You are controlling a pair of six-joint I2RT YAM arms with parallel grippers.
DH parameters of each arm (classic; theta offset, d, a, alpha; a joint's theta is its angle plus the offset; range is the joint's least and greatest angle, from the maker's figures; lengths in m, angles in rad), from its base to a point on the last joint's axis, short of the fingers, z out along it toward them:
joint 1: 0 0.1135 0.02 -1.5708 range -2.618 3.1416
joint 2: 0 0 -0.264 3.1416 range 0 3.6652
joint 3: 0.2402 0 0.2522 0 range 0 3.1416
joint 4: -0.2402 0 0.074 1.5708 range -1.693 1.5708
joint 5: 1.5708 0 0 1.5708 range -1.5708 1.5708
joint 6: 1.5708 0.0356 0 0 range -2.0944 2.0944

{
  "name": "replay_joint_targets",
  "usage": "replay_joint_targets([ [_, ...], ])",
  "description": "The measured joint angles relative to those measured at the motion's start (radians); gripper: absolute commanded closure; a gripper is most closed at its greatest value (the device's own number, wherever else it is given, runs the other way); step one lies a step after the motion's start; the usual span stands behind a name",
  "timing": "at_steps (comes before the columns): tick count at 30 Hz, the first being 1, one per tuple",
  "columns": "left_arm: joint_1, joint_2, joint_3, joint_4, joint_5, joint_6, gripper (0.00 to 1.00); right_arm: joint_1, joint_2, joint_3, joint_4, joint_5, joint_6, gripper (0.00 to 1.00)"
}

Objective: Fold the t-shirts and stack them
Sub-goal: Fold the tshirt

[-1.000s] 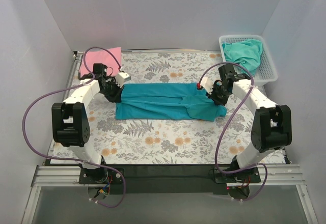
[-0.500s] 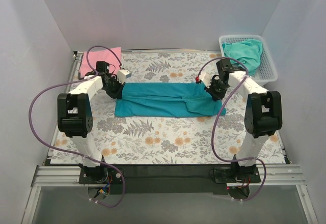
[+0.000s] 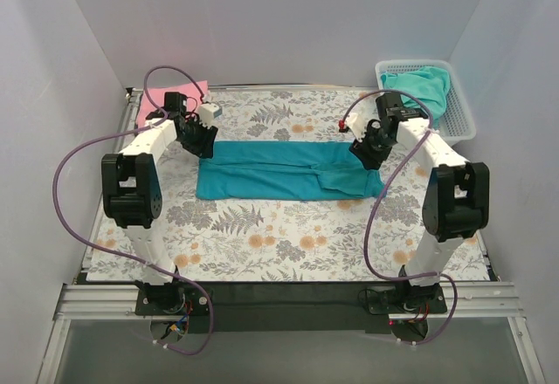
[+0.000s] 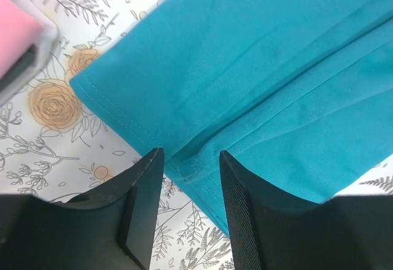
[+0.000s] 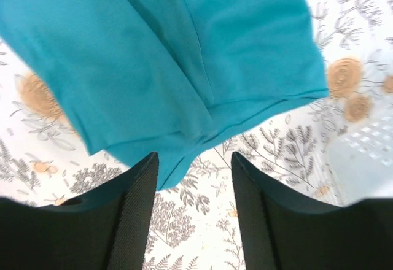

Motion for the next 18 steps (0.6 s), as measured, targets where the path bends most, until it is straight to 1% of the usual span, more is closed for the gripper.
replay_joint_targets([
  [4,0.000,-0.018,0.011,-0.007,0.017,-0.045,0.60,0.004,-0.129,-0.037,-0.018,-0.040,-0.013,0.56],
  [7,0.000,-0.026,0.011,-0.015,0.029,-0.078,0.60,0.037,-0.196,-0.097,-0.028,-0.049,-0.022,0.56],
  [9,0.000,-0.032,0.011,-0.023,0.035,-0.094,0.60,0.072,-0.200,-0.133,-0.036,-0.047,-0.021,0.56],
  [12,0.000,-0.046,0.008,-0.026,0.040,-0.111,0.60,0.113,-0.161,-0.163,-0.047,-0.036,-0.003,0.55],
  [15,0.000,-0.069,-0.004,-0.027,0.041,-0.121,0.60,0.118,-0.142,-0.183,-0.045,-0.018,0.010,0.54],
  [18,0.000,-0.093,-0.014,-0.025,0.042,-0.130,0.59,0.118,-0.142,-0.216,-0.033,0.002,0.018,0.51],
])
